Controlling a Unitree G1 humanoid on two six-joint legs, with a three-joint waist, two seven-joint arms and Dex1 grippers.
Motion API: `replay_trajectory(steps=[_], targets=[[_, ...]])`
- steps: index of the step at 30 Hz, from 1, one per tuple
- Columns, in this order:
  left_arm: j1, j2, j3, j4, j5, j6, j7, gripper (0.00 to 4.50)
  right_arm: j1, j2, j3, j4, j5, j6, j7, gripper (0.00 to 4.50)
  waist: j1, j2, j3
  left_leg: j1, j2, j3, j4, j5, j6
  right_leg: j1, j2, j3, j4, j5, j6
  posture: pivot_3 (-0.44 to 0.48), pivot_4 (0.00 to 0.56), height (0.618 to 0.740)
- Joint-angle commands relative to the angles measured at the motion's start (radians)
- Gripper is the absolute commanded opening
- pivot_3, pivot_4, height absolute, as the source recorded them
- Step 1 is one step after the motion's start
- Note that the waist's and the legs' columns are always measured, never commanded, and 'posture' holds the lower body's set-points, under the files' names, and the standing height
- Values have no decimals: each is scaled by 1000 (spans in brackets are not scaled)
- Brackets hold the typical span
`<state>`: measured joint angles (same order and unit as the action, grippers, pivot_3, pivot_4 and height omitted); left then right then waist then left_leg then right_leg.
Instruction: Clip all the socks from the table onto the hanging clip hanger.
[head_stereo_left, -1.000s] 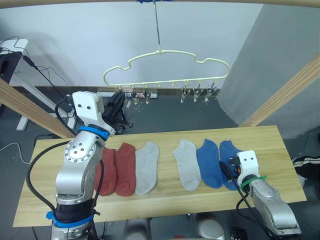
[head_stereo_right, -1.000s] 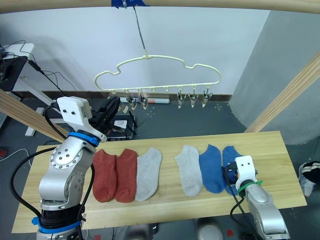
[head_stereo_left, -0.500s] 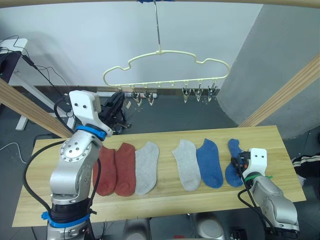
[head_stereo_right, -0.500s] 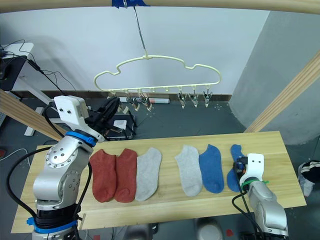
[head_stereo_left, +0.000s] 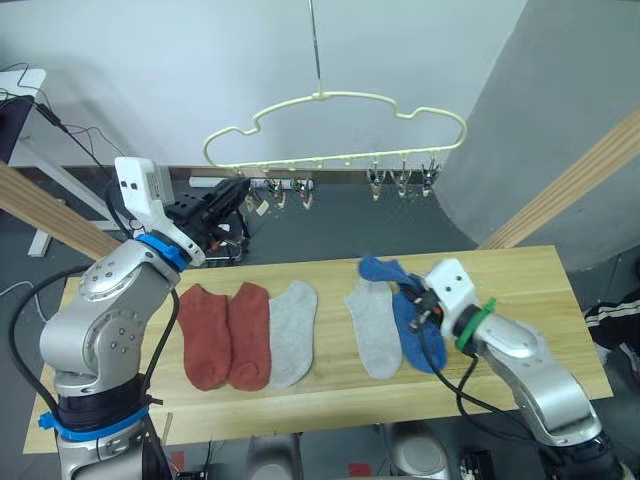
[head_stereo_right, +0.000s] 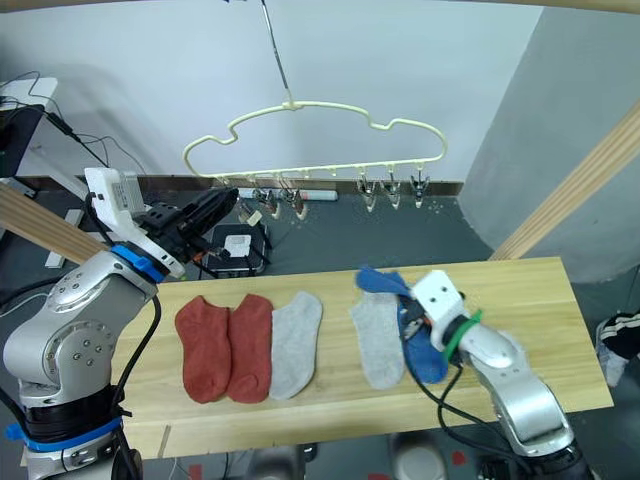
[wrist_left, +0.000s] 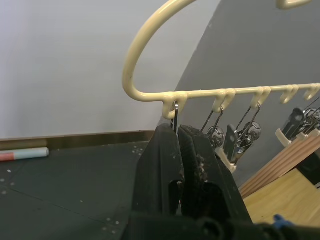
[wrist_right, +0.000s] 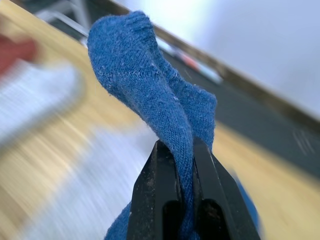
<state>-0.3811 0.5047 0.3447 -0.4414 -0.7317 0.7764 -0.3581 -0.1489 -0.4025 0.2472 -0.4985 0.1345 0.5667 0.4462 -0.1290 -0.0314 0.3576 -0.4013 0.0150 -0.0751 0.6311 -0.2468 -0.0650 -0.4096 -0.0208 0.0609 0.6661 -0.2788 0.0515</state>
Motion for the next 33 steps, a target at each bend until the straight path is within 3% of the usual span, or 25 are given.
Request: replay_trajectory(steps=[1, 11, 20, 25, 33], targets=[[-14, -10, 25, -57, -71, 25, 34, 0, -55, 76, 86, -34, -13, 31, -25, 37, 7, 0, 0, -1, 0, 0, 0, 0, 0, -1, -1, 0, 0, 0, 0, -188, 387, 740], [-15, -9, 28, -83, -185, 79, 101, 0, -162, 285, 141, 117, -48, -6, -109, 37, 22, 0, 0, -3, 0, 0, 0, 0, -1, -4, -2, 0, 1, 0, 0, -182, 384, 740], [-6, -9, 20, -98, -225, 82, 138, 0, -235, 369, 145, 225, -72, -54, -128, 37, 22, 0, 0, -6, 0, 0, 0, 0, -1, -7, -2, 0, 1, 0, -1, -167, 379, 740], [4, -4, 16, -98, -225, 76, 140, 0, -254, 404, 129, 228, -64, -63, -129, 37, 22, 0, 0, -15, 1, 0, 8, 0, -1, -16, -2, 0, 9, 0, -1, -166, 379, 740], [12, -4, 14, -102, -225, 71, 146, 0, -263, 435, 112, 214, -58, -66, -136, 37, 20, 0, 0, -15, -1, -1, 14, 0, -1, -16, -1, 0, 14, 2, 0, -167, 380, 740]])
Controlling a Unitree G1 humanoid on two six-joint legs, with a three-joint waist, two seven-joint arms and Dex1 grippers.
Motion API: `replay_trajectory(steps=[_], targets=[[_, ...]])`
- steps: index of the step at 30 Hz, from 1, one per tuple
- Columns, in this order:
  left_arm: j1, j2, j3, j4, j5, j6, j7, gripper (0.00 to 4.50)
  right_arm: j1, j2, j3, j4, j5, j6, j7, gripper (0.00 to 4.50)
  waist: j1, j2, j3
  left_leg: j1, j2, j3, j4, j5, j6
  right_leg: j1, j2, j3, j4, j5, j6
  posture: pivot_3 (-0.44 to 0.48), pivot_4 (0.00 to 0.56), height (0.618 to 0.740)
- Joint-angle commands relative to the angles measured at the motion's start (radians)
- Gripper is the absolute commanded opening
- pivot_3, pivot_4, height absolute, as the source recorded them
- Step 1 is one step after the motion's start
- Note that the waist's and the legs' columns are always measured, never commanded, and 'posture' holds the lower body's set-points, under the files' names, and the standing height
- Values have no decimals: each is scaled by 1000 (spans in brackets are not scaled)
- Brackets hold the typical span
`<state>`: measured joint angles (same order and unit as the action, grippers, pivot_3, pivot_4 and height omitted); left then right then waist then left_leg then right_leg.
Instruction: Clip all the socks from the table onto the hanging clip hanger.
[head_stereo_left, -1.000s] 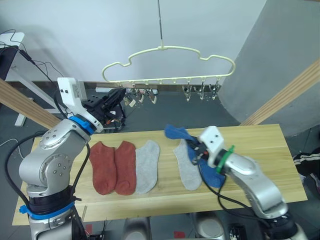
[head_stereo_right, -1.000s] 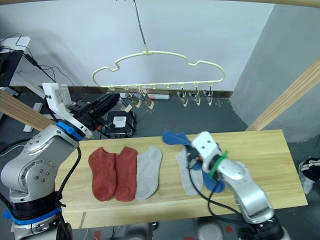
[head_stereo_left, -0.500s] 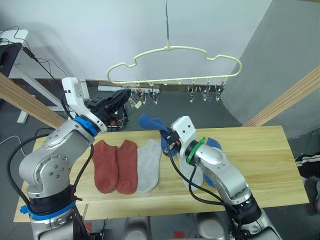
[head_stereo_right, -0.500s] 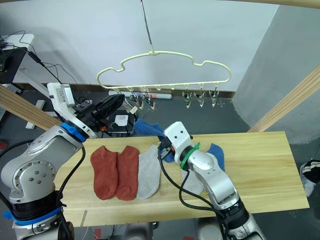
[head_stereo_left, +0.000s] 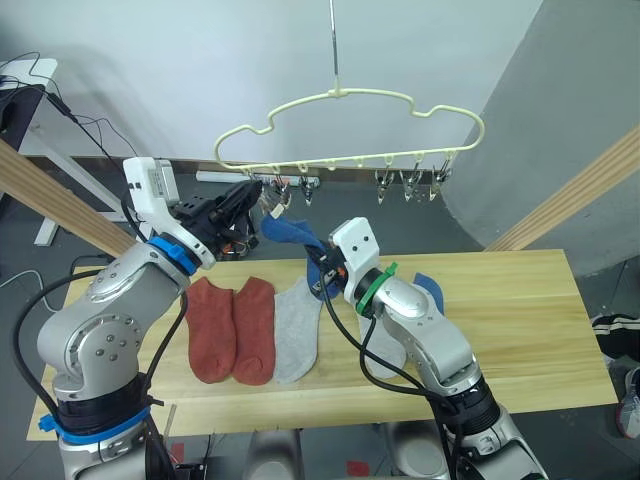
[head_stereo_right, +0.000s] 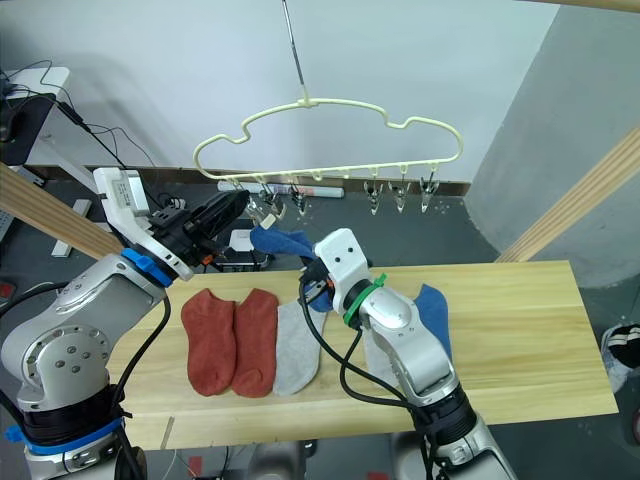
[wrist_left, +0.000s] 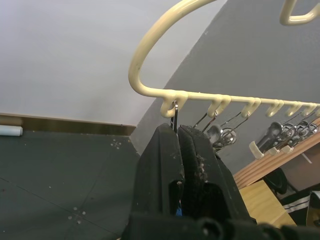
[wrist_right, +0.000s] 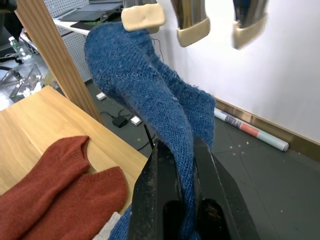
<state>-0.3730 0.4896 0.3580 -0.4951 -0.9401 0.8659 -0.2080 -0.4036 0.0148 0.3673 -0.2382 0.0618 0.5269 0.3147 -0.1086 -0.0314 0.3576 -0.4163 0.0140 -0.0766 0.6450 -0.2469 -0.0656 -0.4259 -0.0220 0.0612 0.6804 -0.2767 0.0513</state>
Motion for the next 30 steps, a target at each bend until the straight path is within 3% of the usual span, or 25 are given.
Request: replay_trajectory(steps=[1, 10, 19, 22, 24, 30], targets=[[5, 11, -1, -49, -17, -18, -4, 0, -11, 21, -7, -47, 15, -26, -3, 37, 0, 0, 0, 0, 0, 0, 0, 0, 0, 0, 0, 0, 0, 0, 0, -167, 380, 740], [2, -1, 3, -44, -36, -16, 5, 0, -25, 47, 7, -29, 11, -36, 5, 37, 1, 0, 0, 0, 0, 0, 0, 0, 0, 0, 0, 0, -1, 0, 0, -163, 380, 740], [12, 9, 3, -48, -22, -22, 2, 2389, -23, 53, 20, -24, 8, -42, 9, 0, 0, 0, 0, 0, 0, 0, 0, 0, 0, 0, 0, 0, 0, 0, 0, -157, 381, 740], [25, 18, 2, -55, -20, -22, -9, 3233, -23, 54, 20, -22, 7, -44, 9, 772, 1, 0, 0, 0, 0, 0, 0, 0, 0, 0, 0, 0, -1, 0, 0, -156, 380, 740], [36, 25, 0, -58, 0, -32, -12, 3250, -25, 40, 36, -19, -4, -40, 21, 1407, 1, 0, 0, 0, 0, 0, 0, 0, 0, 0, 0, 0, -1, 0, 0, -155, 379, 740], [90, 67, -28, -68, 112, -109, -47, 3250, 3, -55, 61, -57, -34, -27, 60, 1407, 1, 0, 0, 0, 0, 0, 0, 0, 0, 0, 0, 0, -1, 0, 0, -158, 378, 740]])
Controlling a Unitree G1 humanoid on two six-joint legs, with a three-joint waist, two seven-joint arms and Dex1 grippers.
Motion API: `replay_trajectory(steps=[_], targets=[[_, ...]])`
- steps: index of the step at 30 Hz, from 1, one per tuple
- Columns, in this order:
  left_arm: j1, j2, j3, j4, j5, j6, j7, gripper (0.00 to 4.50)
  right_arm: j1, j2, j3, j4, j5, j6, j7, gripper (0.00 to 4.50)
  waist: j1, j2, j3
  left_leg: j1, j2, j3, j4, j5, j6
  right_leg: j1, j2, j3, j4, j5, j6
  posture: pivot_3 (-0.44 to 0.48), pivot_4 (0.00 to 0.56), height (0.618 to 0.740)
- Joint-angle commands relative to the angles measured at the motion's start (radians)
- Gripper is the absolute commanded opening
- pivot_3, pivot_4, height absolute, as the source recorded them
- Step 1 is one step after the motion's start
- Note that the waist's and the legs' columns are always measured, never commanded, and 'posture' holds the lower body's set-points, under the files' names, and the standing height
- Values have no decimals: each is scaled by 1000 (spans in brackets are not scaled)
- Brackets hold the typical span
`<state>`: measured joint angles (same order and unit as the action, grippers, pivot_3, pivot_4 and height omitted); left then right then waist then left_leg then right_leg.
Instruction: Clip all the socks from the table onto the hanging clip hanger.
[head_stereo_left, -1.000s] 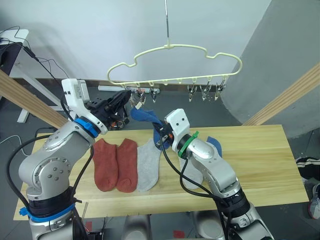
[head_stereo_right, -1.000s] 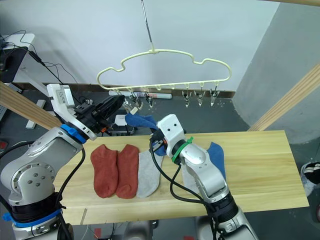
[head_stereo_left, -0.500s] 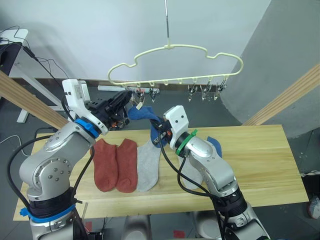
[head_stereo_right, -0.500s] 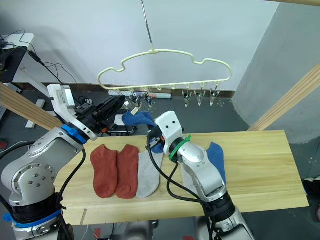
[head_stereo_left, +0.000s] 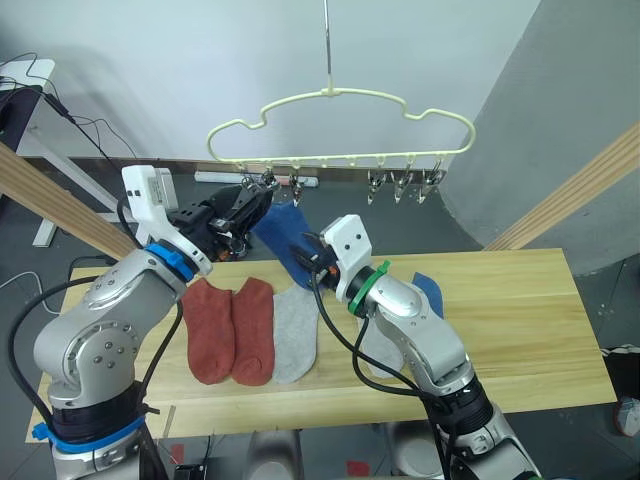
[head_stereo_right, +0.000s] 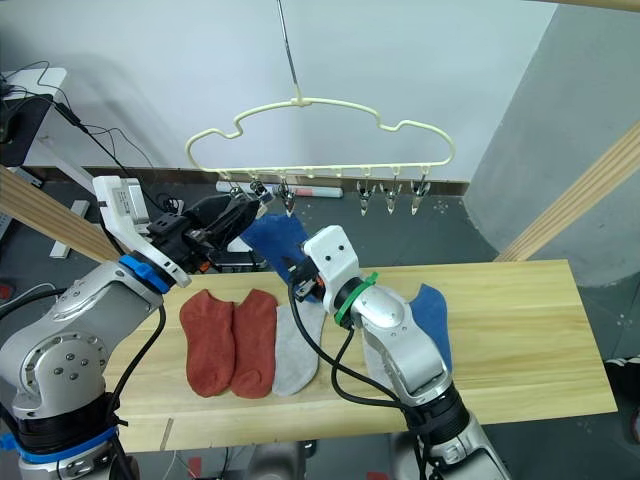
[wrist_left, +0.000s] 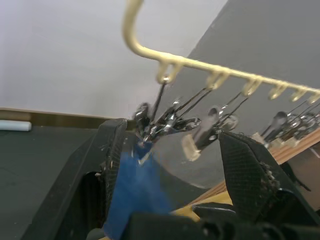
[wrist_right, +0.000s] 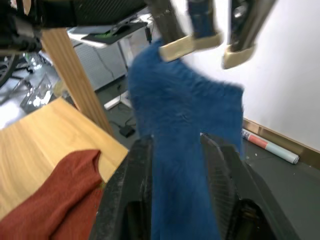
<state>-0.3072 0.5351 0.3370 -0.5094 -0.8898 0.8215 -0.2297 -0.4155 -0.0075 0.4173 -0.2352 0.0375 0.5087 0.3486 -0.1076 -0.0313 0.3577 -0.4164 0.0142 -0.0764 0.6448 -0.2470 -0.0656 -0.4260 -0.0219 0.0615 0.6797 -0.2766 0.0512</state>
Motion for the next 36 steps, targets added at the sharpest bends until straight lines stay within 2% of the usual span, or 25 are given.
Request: replay_trajectory(steps=[1, 4, 8, 13, 19, 27, 30, 34, 36], targets=[[44, 34, -21, -51, 123, -112, -36, 3250, 34, -74, 9, -89, -11, -8, 50, 1407, 0, 0, 0, 0, 0, 0, 0, 0, 0, 0, 0, 0, 0, 0, 0, -158, 378, 740], [126, 65, -86, -64, 299, -281, -103, 3250, 97, -225, -41, -220, 30, 14, 149, 1407, 3, 0, 0, 0, 0, 0, -1, 0, 0, 0, 0, 1, -1, 0, 0, -164, 379, 740], [186, 39, -132, -71, 407, -418, -130, 3250, 128, -344, -135, -332, 110, 40, 227, 1407, 9, 0, 0, 0, 0, 1, -1, 0, 0, 0, -1, 2, -2, 0, 0, -179, 381, 740], [271, -18, -224, -85, 512, -559, -168, 3250, 89, -498, -412, -446, 380, 168, 362, 1407, 6, 1, 1, 0, 0, 2, -1, 0, 0, 1, 0, 2, -1, 0, 0, -204, 380, 740], [256, -117, -301, -64, 611, -617, -100, 3250, 38, -611, -548, -468, 512, 269, 365, 1407, 0, 1, 1, 0, 0, 2, 0, 0, 1, 1, 1, 2, -1, 0, 0, -226, 377, 740], [213, -233, -326, -7, 719, -684, -18, 3250, 73, -683, -588, -500, 578, 311, 342, 1407, -5, 1, 2, -1, -1, 3, 0, 0, 1, 1, 0, 3, -2, 0, 1, -250, 379, 740], [211, -261, -314, 6, 729, -706, -1, 2713, 74, -688, -586, -504, 592, 315, 325, 1439, -9, 1, 2, 0, -1, 3, 0, 0, 1, 1, 0, 3, -2, 0, 1, -257, 381, 740], [203, -271, -313, 23, 771, -725, 20, 1604, 75, -697, -585, -507, 610, 316, 313, 1439, -9, 0, 2, 0, -1, 3, 0, 0, 1, 1, 0, 3, -2, 0, 1, -257, 383, 740], [199, -282, -313, 28, 774, -726, 26, 1604, 73, -702, -585, -504, 614, 315, 309, 1439, -9, 0, 2, 0, -1, 3, 1, 0, 1, 1, 0, 3, -2, 0, 1, -257, 383, 740]])
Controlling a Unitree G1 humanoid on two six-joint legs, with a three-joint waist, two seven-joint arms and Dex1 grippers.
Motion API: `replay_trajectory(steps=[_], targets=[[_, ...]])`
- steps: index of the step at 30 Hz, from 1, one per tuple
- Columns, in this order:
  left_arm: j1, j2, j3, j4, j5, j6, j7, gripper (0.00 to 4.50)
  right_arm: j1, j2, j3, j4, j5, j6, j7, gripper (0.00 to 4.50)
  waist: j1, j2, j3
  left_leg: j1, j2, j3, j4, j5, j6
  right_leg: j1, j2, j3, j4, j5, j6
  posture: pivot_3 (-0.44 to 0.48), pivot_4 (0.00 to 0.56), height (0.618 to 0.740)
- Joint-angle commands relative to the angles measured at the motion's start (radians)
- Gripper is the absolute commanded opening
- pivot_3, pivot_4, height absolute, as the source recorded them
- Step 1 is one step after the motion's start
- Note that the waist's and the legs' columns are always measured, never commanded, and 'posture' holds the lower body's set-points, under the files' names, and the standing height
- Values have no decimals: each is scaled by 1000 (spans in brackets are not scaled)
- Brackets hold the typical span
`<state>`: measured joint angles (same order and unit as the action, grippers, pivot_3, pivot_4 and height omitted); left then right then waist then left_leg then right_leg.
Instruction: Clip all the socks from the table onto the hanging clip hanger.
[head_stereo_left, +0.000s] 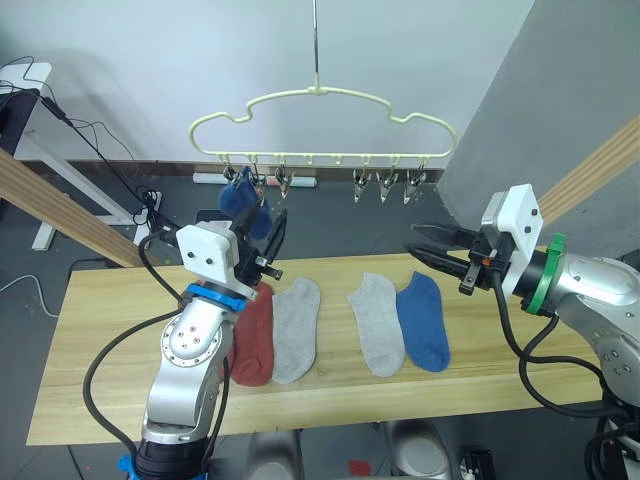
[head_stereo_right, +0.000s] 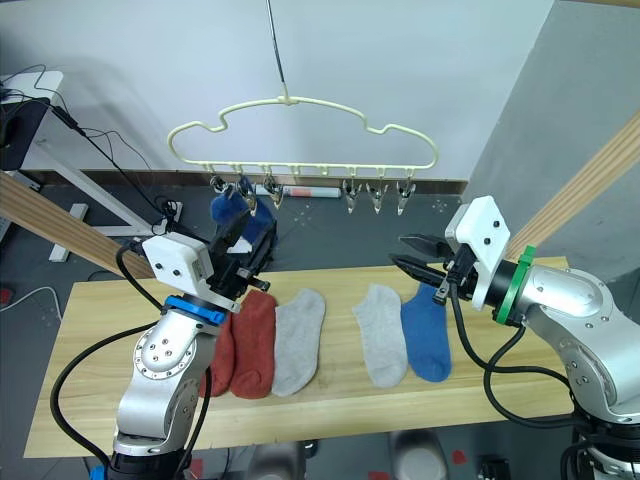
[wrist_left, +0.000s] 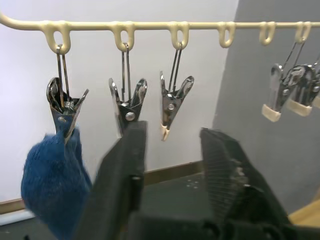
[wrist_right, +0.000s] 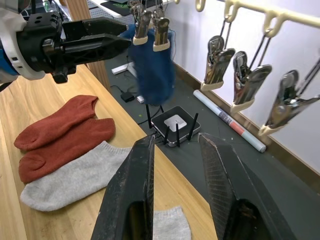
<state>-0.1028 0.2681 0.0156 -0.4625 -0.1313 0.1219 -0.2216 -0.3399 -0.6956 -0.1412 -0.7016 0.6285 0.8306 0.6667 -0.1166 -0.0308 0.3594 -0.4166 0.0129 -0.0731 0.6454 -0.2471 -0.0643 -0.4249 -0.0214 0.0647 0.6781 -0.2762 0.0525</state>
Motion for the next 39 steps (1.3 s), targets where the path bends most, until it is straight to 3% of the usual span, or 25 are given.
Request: replay_trajectory(steps=[1, 21, 39], targets=[[-9, -22, 7, -14, 18, -26, 26, 1604, -5, -16, -25, -36, 25, -9, -11, 1439, 0, 0, 0, 0, 0, 0, 0, 0, 0, 0, 0, 0, 0, 0, 0, -257, 383, 740], [-139, -73, 24, 127, 35, -40, 61, 1604, -9, -49, -26, -30, 60, -13, -38, 1439, -2, 0, 0, 0, 0, 0, 0, 0, 0, 0, 0, -1, 0, 0, 0, -277, 376, 740], [-190, -99, 21, 120, 52, -13, 94, 1604, -9, -53, -33, -33, 111, -10, -47, 1439, -23, -1, 0, 0, 0, 0, 1, 0, 0, 1, 0, -1, 0, 0, 0, -283, 379, 740]])
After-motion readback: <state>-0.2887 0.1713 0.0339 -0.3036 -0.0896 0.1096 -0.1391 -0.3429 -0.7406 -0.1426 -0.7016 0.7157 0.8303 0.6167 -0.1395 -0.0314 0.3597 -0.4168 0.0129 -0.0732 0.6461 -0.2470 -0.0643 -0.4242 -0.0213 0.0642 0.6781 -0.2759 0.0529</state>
